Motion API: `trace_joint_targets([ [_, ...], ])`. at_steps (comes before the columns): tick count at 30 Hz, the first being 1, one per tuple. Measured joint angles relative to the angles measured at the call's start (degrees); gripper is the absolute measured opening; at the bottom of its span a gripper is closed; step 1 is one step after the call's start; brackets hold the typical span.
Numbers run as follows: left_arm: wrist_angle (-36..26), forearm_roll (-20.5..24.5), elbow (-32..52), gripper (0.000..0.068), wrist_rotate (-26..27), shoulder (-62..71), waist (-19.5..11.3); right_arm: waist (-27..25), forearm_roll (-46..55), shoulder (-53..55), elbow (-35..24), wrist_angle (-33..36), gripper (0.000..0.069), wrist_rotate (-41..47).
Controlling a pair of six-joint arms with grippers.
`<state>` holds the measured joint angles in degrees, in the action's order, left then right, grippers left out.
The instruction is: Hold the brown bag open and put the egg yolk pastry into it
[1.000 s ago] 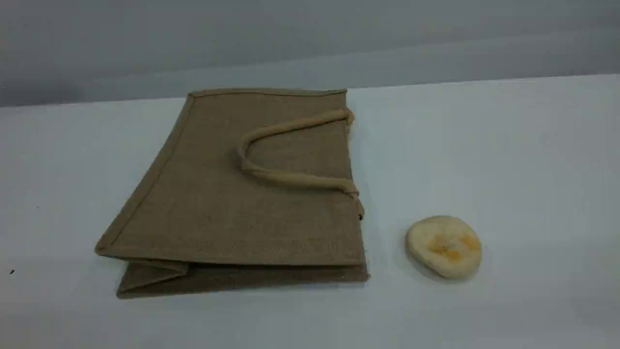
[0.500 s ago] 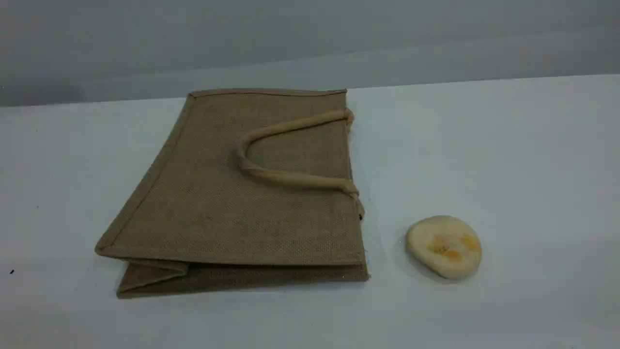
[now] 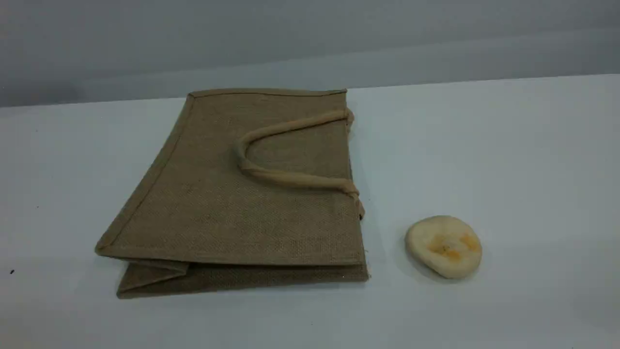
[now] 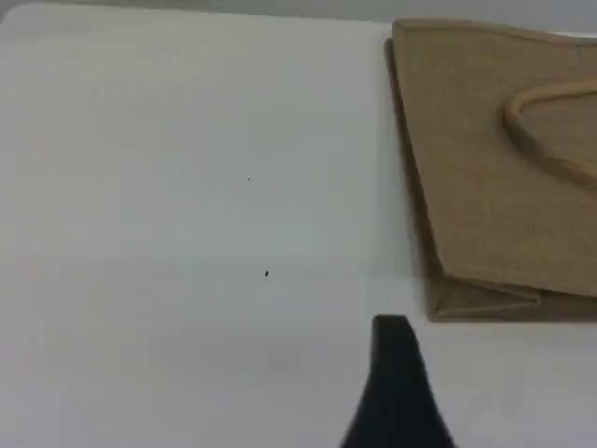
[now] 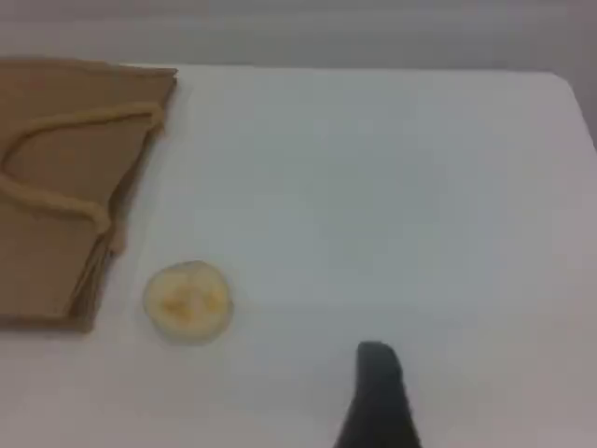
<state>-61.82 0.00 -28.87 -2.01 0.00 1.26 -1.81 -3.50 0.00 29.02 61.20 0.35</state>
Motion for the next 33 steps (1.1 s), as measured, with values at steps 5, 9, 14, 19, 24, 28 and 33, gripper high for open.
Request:
trace_joint_targets([
  [5,0.00,0.00,0.00,0.0451,0.00,0.00,0.00,0.00,0.00,0.00,0.00,0.00,0.0464,0.00],
  [9,0.00,0.00,0.00,0.0451,0.00,0.00,0.00,0.00,0.00,0.00,0.00,0.00,0.0464,0.00],
  [14,0.00,0.00,0.00,0.0451,0.00,0.00,0.00,0.00,-1.24,0.00,0.00,-0.06,0.0464,0.00],
  [19,0.00,0.00,0.00,0.0451,0.00,0.00,0.00,0.00,-2.90,0.00,0.00,-0.37,0.0464,0.00],
  [24,0.00,0.00,0.00,0.0451,0.07,0.00,0.00,0.11,-4.86,0.00,0.00,-0.72,0.0464,-0.35],
  [28,0.97,0.00,-0.75,0.0451,2.01,1.52,0.00,0.11,-5.42,0.00,0.00,-0.84,0.0464,-1.15],
  [33,5.78,-4.92,-4.63,0.0451,1.48,8.99,0.00,0.12,-9.84,3.34,1.07,-4.18,0.0464,-3.47],
])
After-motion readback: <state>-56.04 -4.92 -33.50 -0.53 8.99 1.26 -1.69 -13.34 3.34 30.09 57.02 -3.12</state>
